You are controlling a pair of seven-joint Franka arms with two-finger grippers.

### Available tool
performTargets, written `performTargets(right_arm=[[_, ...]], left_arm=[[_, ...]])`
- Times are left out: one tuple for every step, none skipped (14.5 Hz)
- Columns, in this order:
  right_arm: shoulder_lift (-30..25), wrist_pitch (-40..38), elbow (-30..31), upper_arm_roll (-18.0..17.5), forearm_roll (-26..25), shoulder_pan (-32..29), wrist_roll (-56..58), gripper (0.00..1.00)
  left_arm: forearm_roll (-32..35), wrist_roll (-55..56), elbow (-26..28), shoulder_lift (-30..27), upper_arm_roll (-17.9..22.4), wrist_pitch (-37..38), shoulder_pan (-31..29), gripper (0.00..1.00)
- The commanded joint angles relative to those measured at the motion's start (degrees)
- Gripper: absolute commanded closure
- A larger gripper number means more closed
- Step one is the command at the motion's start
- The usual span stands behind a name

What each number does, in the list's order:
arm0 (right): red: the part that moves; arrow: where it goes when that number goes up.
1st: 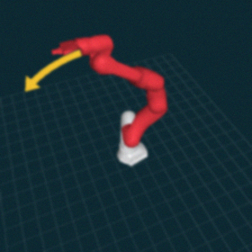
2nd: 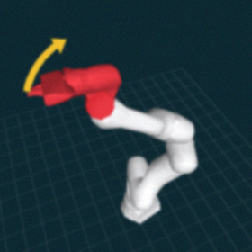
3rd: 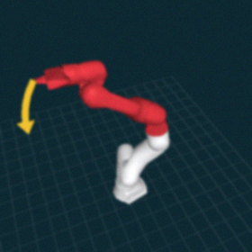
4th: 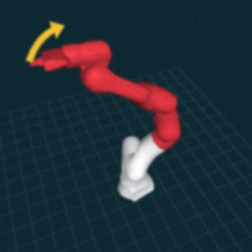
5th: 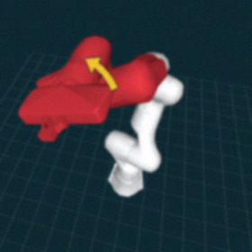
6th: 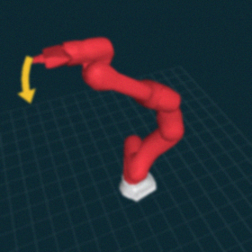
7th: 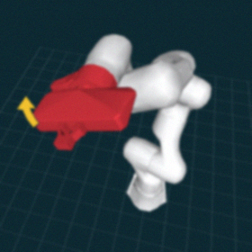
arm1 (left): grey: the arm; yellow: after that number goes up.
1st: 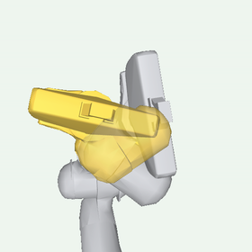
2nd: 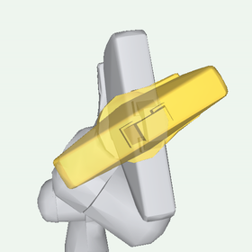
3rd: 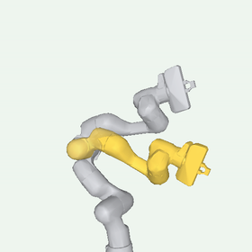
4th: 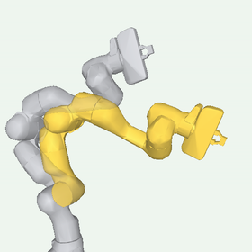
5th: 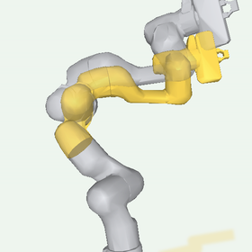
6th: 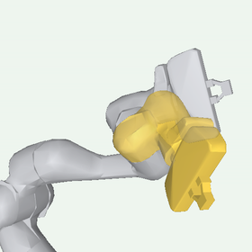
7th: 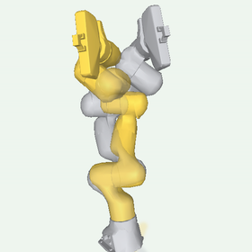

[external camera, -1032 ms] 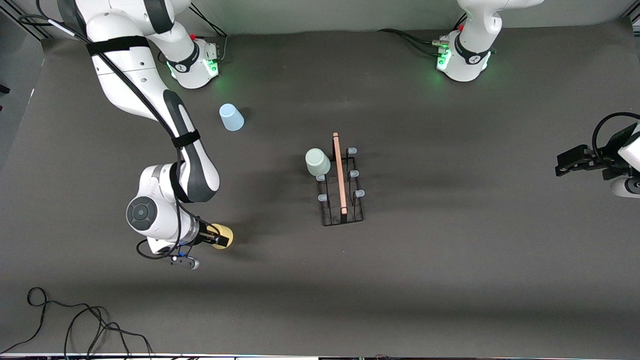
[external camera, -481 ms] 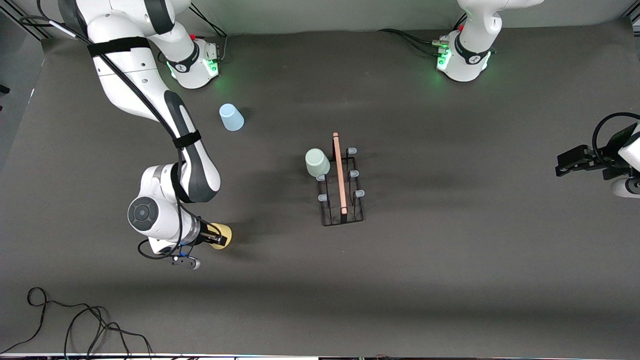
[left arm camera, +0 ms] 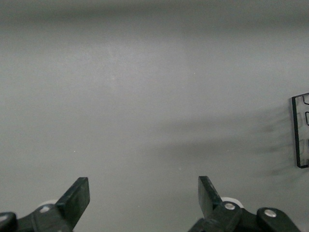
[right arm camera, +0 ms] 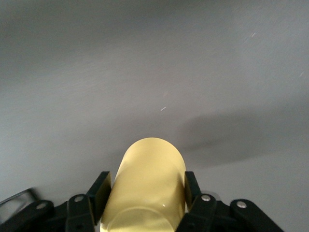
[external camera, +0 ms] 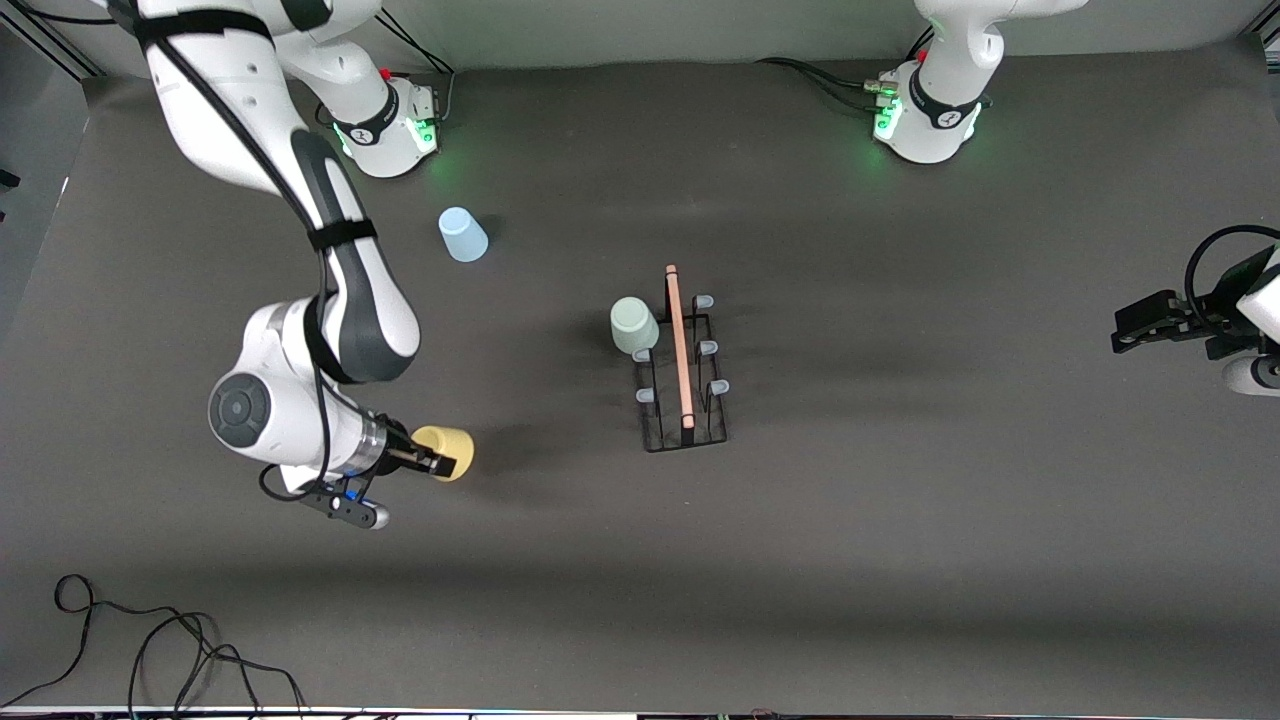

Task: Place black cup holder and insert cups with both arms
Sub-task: 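Grasp the yellow cup with the right gripper, then carry the yellow cup onto a rack peg with the right gripper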

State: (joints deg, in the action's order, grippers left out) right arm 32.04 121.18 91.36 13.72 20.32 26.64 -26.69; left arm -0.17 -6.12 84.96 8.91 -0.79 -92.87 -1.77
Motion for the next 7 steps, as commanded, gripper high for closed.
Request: performTargets(right_arm=[[-1.10, -0.77, -1.88, 0.25, 1.13, 5.16, -10.02, 0.76], [-1.10, -0.77, -2.84, 0.25, 1.13, 7.09, -13.18, 0.76], [-1.10, -0.68, -3.64, 0.25, 1.04, 8.94, -16.61, 0.76], [-0.93, -0.68, -4.51, 0.25, 1.04, 10.35, -19.43, 0.76], [-0.84, -0.68, -5.13, 0.25, 1.04, 11.84, -22.15, 0.76], [-0.75, -0.68, -5.57, 0.34, 0.96, 13.51, -25.14, 0.76], [-0.75, -0.68, -6.10, 0.34, 0.52, 15.18, -28.04, 0.76]], left_arm=[[0.96, 0.85, 0.03, -0.30, 0.26, 0.23, 0.46, 0.00], [0.88, 0.85, 0.03, -0.30, 0.26, 0.23, 0.46, 0.00], [0.87, 0.85, -0.05, -0.30, 0.26, 0.14, 0.46, 0.00], [0.96, 0.85, -0.05, -0.30, 0.26, 0.14, 0.46, 0.00], [0.88, 0.85, -0.05, -0.30, 0.26, 0.40, 0.46, 0.00], [0.96, 0.85, 0.03, -0.30, 0.26, 0.58, 0.46, 0.00], [0.96, 0.85, 0.03, -0.30, 0.26, 0.58, 0.46, 0.00]])
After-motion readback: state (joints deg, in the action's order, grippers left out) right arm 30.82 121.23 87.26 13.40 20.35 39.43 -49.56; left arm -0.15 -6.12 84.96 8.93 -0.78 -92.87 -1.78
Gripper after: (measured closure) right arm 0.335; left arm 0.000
